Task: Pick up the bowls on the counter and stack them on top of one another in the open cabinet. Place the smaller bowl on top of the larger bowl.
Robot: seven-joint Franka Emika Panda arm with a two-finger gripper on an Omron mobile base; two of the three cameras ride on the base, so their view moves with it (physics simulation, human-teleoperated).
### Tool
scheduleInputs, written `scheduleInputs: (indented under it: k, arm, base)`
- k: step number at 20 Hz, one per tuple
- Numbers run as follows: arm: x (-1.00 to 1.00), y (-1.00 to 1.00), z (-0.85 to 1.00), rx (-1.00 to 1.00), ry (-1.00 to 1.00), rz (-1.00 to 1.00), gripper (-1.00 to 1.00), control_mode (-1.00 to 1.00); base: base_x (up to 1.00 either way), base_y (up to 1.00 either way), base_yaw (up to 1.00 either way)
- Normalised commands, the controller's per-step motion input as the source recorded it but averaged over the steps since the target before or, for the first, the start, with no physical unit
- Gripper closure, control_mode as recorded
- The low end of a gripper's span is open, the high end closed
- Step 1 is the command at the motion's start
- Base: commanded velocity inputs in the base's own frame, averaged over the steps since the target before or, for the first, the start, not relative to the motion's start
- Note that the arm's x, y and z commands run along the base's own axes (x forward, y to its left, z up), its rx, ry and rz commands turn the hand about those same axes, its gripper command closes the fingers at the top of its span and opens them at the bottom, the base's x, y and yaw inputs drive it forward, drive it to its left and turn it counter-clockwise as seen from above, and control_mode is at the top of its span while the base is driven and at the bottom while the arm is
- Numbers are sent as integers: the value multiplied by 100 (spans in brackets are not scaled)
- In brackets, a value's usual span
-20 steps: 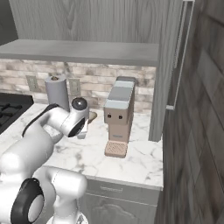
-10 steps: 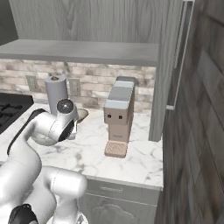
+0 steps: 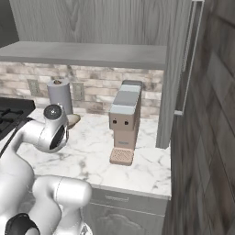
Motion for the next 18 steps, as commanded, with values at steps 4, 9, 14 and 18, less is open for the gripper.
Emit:
scheduleInputs:
  k: [4, 9, 14, 18]
  arm:
    - [0, 49, 0, 0, 0, 6, 100, -100]
    - [0, 40, -8, 0, 0, 7, 100, -100]
    - [0, 25, -19, 0, 0, 14, 100, -100]
    - [0, 24, -18, 2, 0, 13, 100, -100]
  base:
    - [0, 0, 0]
    - [0, 0, 0]
    - [0, 0, 0]
    - [0, 0, 0]
